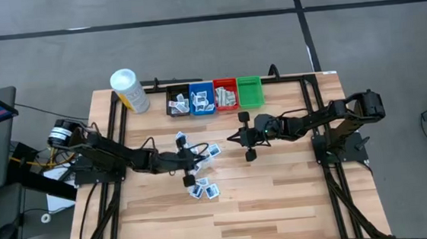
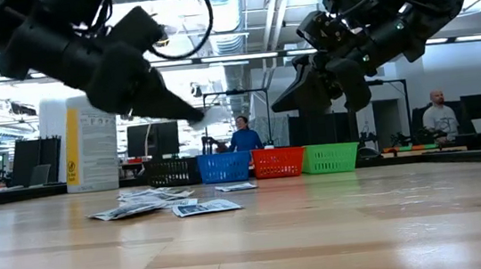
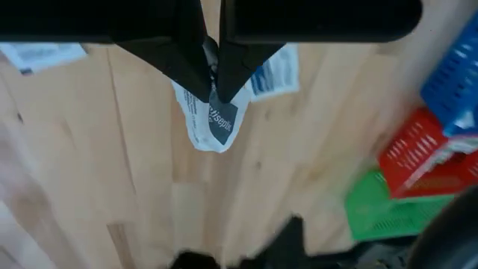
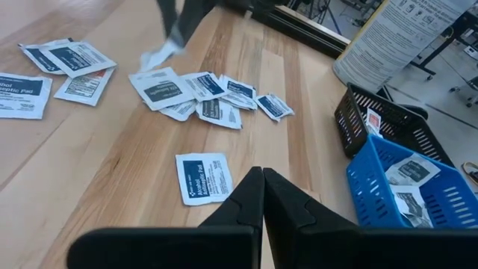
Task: Pick & Place First Aid Supplies
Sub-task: Put the gray towelette pack into the blue bin, then put the blue alcohol pad into the green bin
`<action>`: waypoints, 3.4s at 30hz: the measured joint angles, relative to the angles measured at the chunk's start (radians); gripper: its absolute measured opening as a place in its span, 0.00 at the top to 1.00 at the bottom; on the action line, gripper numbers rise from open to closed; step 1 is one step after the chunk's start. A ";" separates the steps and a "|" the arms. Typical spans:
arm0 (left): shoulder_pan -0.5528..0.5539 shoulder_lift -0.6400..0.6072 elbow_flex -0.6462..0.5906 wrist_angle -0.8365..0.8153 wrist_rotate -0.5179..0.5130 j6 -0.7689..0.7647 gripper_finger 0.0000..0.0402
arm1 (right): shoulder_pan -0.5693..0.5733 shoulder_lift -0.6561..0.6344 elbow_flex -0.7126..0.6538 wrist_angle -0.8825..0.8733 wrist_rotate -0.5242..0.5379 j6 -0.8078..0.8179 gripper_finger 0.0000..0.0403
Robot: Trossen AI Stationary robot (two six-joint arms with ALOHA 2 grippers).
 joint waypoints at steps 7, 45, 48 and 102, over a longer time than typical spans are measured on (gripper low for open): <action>0.059 -0.046 0.000 -0.001 0.000 0.051 0.95 | -0.028 0.000 0.000 0.000 0.000 0.000 1.00; 0.831 0.146 0.136 0.263 0.428 0.129 0.95 | -0.274 0.135 0.002 0.107 -0.030 0.104 1.00; 0.831 0.172 0.143 0.263 0.422 0.130 0.94 | -0.284 0.150 0.001 0.117 -0.030 0.113 1.00; 0.830 0.181 0.140 0.261 0.423 0.091 0.74 | -0.287 0.149 0.001 0.114 -0.030 0.113 1.00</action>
